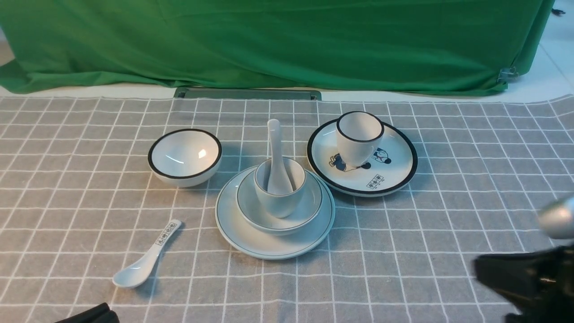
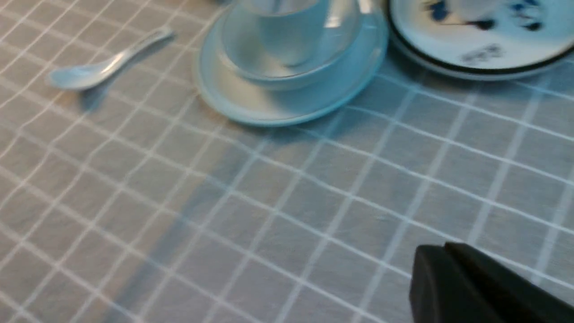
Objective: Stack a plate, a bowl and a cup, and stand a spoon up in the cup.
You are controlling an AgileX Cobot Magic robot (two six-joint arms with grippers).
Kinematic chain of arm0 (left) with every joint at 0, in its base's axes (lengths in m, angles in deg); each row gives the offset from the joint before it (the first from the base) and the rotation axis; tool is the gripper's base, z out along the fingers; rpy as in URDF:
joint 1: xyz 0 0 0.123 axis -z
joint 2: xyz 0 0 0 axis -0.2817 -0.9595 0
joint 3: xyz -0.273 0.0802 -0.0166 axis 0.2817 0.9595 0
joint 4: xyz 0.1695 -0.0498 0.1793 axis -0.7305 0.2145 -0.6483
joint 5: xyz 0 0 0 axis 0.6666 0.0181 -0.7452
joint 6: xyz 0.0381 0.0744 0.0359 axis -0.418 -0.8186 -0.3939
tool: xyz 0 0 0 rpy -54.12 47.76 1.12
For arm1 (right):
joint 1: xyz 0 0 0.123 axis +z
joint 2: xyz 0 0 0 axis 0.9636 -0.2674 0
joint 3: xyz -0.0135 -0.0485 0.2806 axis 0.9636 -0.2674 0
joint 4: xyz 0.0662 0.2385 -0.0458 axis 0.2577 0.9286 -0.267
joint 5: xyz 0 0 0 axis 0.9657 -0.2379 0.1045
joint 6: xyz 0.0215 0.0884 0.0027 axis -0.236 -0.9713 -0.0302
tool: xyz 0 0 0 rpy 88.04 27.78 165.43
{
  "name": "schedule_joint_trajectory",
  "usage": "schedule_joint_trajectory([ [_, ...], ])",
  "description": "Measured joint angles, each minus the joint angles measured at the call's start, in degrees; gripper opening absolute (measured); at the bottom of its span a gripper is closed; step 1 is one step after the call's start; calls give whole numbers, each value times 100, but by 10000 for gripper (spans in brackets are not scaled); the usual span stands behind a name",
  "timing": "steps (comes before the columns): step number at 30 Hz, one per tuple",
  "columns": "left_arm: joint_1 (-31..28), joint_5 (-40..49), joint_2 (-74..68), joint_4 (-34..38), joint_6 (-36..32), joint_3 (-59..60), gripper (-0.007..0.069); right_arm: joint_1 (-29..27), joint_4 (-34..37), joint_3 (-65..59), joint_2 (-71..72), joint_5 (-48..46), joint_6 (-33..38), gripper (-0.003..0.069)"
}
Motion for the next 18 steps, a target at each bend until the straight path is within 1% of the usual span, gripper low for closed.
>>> schedule_joint_trajectory([
  [3,0,13,-10,0,0,0,11,-857,23,-711,896,46,696,17],
  [4,0,19,-45,0,0,0,11,-1485,25,-1335,1635,295,1272,17],
  [5,0,19,-50,0,0,0,11,-1544,25,-1397,1703,372,1352,17],
  [6,0,19,-50,0,0,0,13,-1873,32,-1752,2098,568,1475,17],
  [9,0,19,-50,0,0,0,13,-2485,69,-2434,2941,950,1629,15],
  [12,0,19,-50,0,0,0,13,-2853,210,-2812,3683,954,1653,15],
  [18,0,20,-56,0,16,0,13,-2990,265,-2828,4018,485,1635,15],
])
